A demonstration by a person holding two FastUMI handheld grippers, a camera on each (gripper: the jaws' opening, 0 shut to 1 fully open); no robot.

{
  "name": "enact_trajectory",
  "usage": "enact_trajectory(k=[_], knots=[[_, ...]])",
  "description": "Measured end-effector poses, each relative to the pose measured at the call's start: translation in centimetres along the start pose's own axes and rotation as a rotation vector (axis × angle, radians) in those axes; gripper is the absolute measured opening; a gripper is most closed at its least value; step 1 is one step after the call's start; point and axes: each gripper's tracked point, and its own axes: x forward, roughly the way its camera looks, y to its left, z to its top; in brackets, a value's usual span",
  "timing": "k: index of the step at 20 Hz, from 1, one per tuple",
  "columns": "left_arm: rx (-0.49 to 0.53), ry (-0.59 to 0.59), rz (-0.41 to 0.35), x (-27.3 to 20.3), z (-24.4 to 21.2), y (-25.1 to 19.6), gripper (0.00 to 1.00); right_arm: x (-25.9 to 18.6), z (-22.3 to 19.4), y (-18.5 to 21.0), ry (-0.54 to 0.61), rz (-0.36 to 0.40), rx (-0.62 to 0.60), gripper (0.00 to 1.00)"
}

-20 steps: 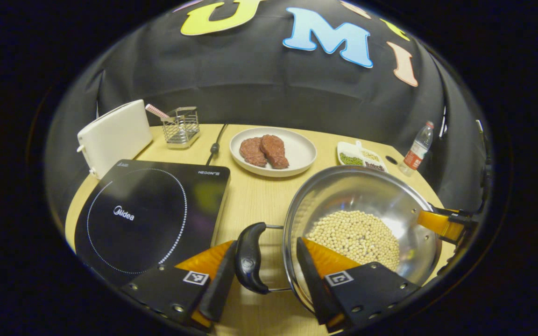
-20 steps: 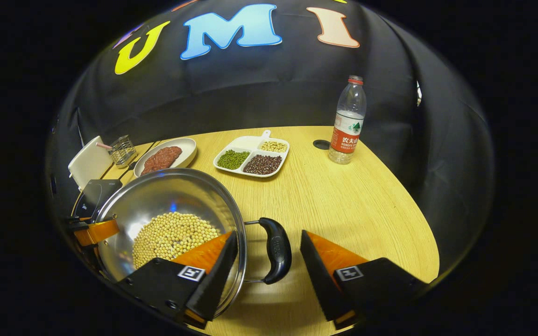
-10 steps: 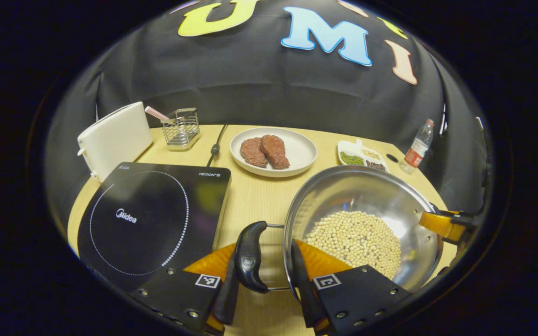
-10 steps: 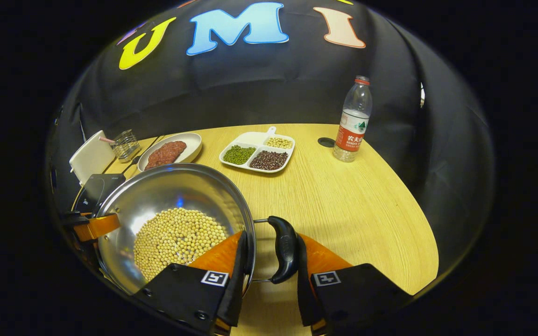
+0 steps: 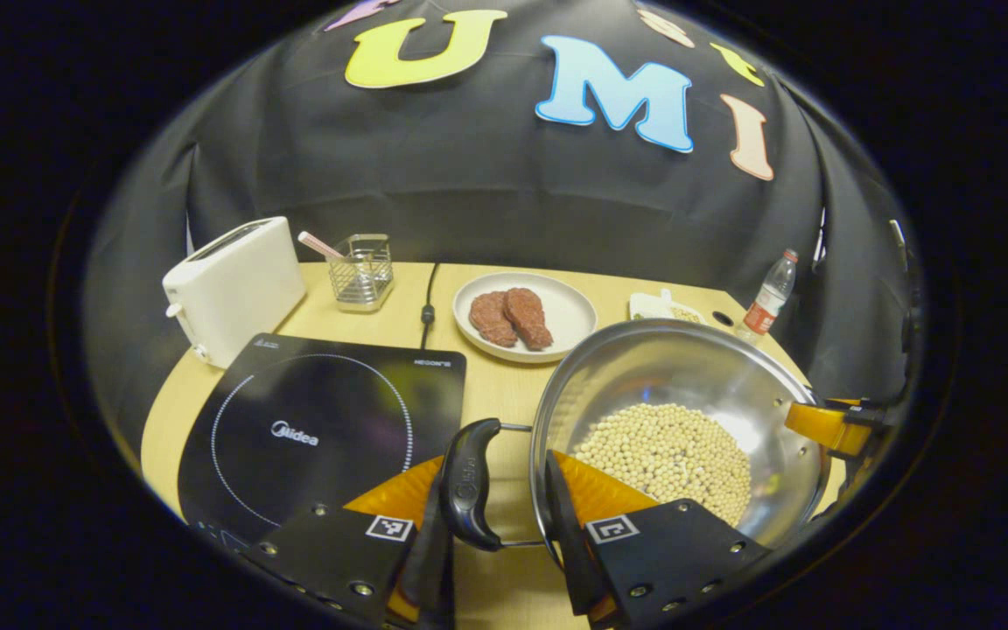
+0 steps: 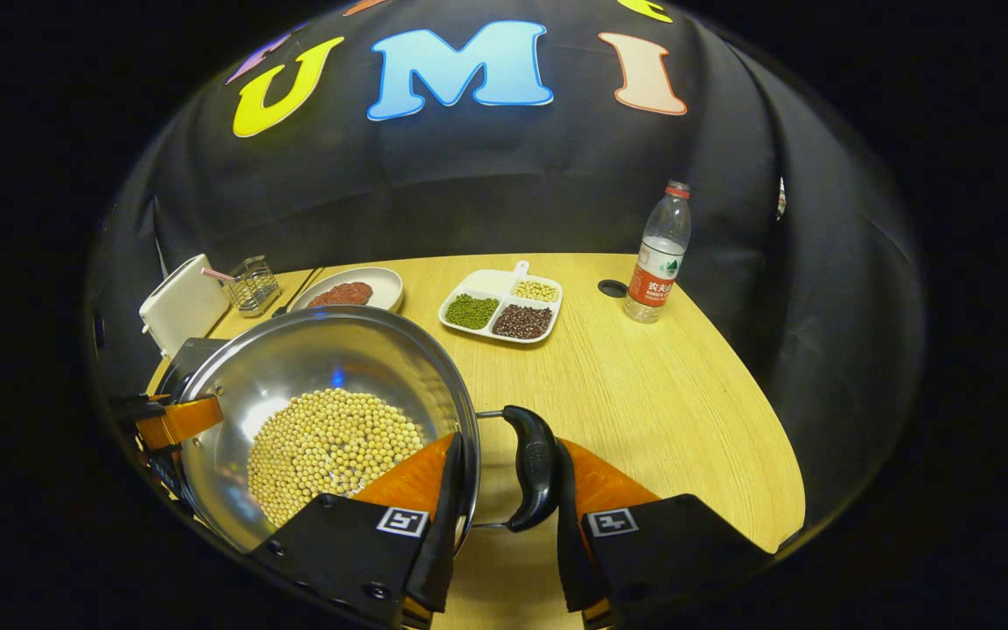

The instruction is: First push the handle of the pot to place it horizontally, then grasp the pot with both hands and set it on the induction cooktop.

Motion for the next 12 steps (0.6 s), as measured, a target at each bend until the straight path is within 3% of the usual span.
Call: enact_trajectory(k=[7,10,12], knots=[[-0.006,-0.025,0.01,-2.4,1.1,4.9,0.53,-2.0,0.7,4.6,-0.021,0.014,0.003,0.48],[-0.007,-0.029,0.013,-3.2,1.4,7.2,0.6,-2.5,0.8,6.7,-0.026,0.019,0.003,0.51],[0.006,-0.033,0.017,-3.9,1.7,8.1,0.53,-2.7,0.8,8.0,-0.026,0.024,0.007,0.52]])
